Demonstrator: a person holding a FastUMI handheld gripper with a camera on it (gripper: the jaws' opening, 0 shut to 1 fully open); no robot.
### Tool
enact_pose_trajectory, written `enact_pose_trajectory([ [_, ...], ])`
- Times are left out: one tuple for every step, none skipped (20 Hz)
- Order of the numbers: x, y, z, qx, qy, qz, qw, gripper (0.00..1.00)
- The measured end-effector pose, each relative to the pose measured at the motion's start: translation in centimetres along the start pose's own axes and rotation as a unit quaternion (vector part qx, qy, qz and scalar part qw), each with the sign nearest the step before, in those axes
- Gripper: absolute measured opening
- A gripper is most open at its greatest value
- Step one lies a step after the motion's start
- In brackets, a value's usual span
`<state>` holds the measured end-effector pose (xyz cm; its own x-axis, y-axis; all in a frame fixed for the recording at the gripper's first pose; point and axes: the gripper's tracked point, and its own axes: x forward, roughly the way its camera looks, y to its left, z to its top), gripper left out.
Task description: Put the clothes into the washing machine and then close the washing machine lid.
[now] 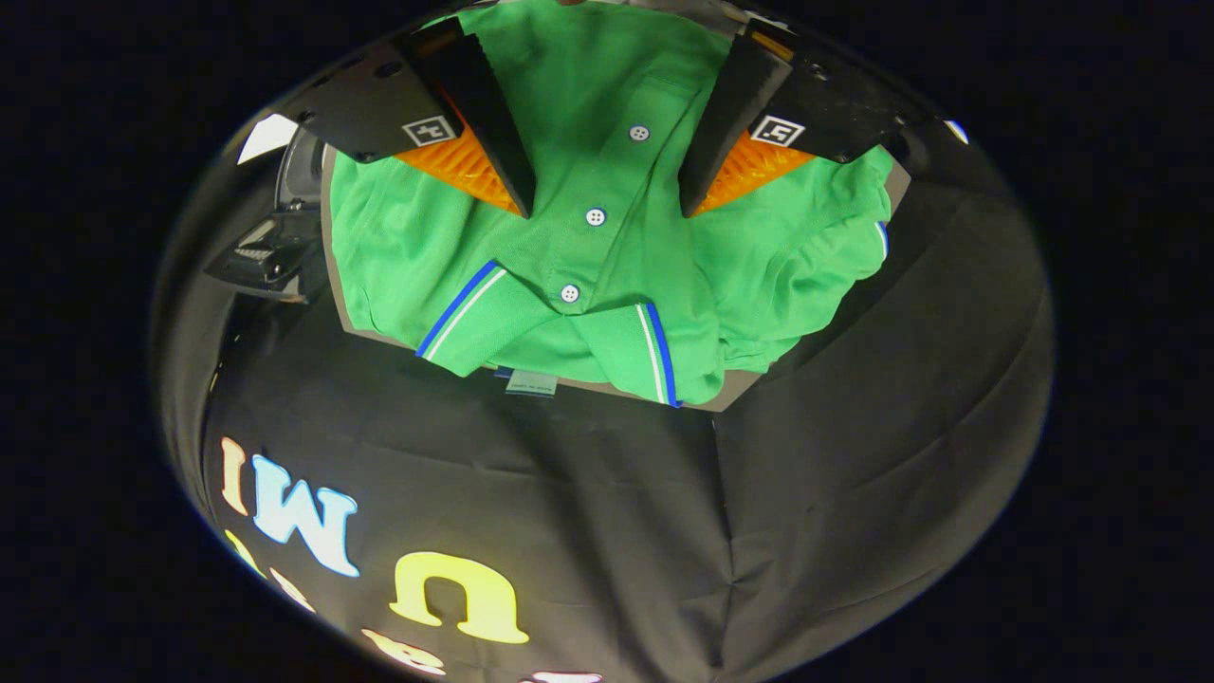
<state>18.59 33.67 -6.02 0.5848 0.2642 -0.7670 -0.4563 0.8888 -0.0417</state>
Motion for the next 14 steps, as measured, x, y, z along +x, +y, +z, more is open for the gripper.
enact_pose_trajectory([
  [0.32,-0.02,-0.02,-0.013,-0.005,0.0,1.0,0.93],
  [0.12,-0.06,-0.07,-0.015,-0.007,0.001,1.0,0.89],
  [0.1,0.48,-0.12,-0.011,-0.012,0.016,1.0,0.85],
  [0.31,0.19,-0.09,0.0,-0.019,0.016,1.0,0.53],
  [0.13,0.19,-0.04,0.018,-0.027,0.016,0.999,0.22],
  [0.07,0.28,0.08,0.02,-0.027,0.014,0.999,0.22],
  [0.32,0.27,-0.01,0.012,-0.023,0.011,1.0,0.22],
  [0.41,0.21,0.15,0.001,-0.025,0.009,1.0,0.21],
  [0.35,0.35,0.17,0.0,-0.025,0.01,1.0,0.21],
  [0.34,0.35,0.08,0.008,-0.025,0.013,1.0,0.22],
  [0.28,0.47,-0.01,0.022,-0.028,0.02,0.999,0.22],
  [0.19,0.46,0.07,0.039,-0.032,0.027,0.998,0.08],
  [0.45,0.42,-0.02,0.051,-0.031,0.034,0.998,0.08],
  [0.27,0.32,0.16,0.06,-0.031,0.039,0.997,0.08],
])
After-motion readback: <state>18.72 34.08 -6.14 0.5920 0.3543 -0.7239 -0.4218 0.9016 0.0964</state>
